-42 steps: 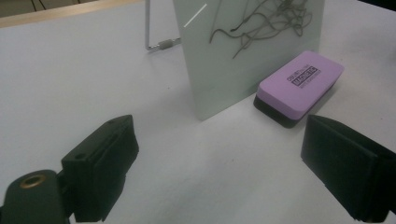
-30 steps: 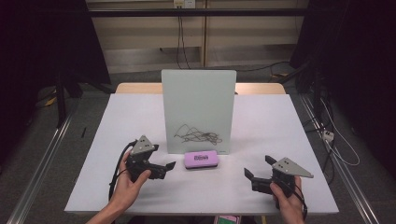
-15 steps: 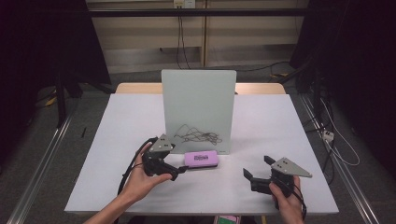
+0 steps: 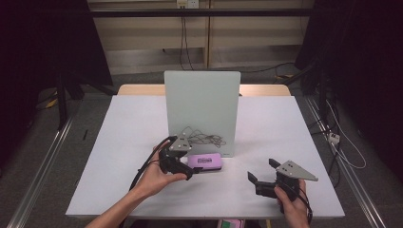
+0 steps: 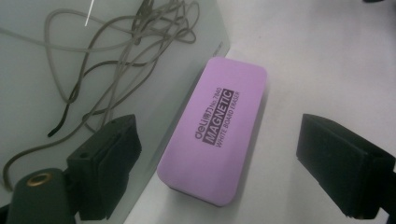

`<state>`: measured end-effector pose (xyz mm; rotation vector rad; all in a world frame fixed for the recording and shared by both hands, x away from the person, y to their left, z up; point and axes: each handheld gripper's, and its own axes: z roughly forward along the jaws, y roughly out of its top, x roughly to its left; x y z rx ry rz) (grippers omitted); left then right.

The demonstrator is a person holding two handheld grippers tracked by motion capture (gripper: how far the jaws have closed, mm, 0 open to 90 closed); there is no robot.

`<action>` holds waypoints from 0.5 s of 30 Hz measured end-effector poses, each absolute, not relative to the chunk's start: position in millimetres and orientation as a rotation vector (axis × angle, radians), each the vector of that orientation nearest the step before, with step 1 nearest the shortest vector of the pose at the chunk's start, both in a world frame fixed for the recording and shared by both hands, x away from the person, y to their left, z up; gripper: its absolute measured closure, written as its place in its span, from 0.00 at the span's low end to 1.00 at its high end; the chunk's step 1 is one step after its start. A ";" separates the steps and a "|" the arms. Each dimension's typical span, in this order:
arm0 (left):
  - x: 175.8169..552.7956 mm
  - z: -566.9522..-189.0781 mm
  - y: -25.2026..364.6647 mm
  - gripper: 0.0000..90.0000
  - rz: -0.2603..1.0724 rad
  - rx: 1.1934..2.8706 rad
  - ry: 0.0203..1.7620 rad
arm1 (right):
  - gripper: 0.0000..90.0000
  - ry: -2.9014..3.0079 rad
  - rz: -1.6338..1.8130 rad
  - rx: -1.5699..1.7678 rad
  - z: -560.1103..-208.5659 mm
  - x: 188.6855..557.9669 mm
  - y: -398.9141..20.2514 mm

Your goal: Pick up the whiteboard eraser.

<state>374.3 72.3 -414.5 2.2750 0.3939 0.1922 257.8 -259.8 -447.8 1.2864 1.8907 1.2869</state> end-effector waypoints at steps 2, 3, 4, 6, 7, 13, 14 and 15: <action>377.7 -414.2 67.0 0.15 0.194 2.288 0.379 | 0.08 1.894 1.287 1.283 -447.6 257.7 -259.5; 379.3 -413.8 65.1 0.15 0.189 2.301 0.370 | 0.08 1.894 1.287 1.282 -447.7 257.8 -259.4; 379.3 -413.8 65.1 0.15 0.189 2.301 0.370 | 0.08 1.895 1.287 1.281 -447.9 258.0 -259.4; 381.9 -415.9 59.3 0.17 0.171 2.305 0.360 | 0.08 1.897 1.287 1.283 -448.1 258.3 -259.5; 381.9 -415.9 59.3 0.19 0.171 2.305 0.360 | 0.08 1.897 1.288 1.282 -448.2 258.4 -259.6; 381.6 -421.6 48.4 0.21 0.181 2.337 0.341 | 0.08 1.899 1.289 1.280 -447.8 258.2 -259.7; 381.8 -422.0 47.2 0.21 0.183 2.347 0.324 | 0.08 1.900 1.290 1.279 -447.8 258.3 -259.5; 381.9 -423.8 44.2 0.21 0.179 2.373 0.312 | 0.08 1.901 1.288 1.278 -447.7 258.3 -259.2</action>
